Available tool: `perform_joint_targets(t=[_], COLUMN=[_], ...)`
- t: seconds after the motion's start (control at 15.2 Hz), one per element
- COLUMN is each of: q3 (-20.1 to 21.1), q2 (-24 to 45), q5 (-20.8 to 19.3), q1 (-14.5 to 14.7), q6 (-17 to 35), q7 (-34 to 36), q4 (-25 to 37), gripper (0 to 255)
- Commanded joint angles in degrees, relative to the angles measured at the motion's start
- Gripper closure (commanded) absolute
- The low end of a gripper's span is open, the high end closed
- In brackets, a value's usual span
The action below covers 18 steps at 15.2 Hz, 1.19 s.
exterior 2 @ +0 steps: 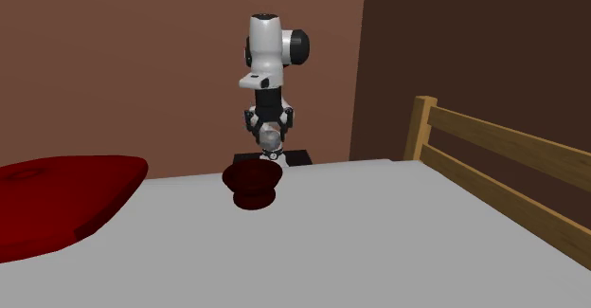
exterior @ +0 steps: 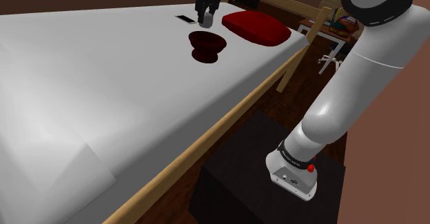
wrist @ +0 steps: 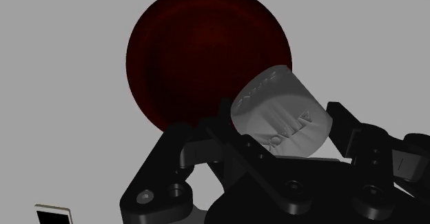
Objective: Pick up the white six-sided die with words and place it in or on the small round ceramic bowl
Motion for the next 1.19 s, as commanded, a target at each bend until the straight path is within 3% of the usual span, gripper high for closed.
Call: perform_joint_targets(t=[0.0,0.13,1.12], q3=[-1.15,-2.53,-2.53], q2=[1.73,3.89,3.68], q5=[-0.03,0.04,0.04], q1=[-1.32,-3.03,-3.07], q6=[-0.18,-0.82,9.31], q7=[-2.55,-5.65,-5.65], q4=[1.91,4.73,-5.61], gripper=[255,255,255])
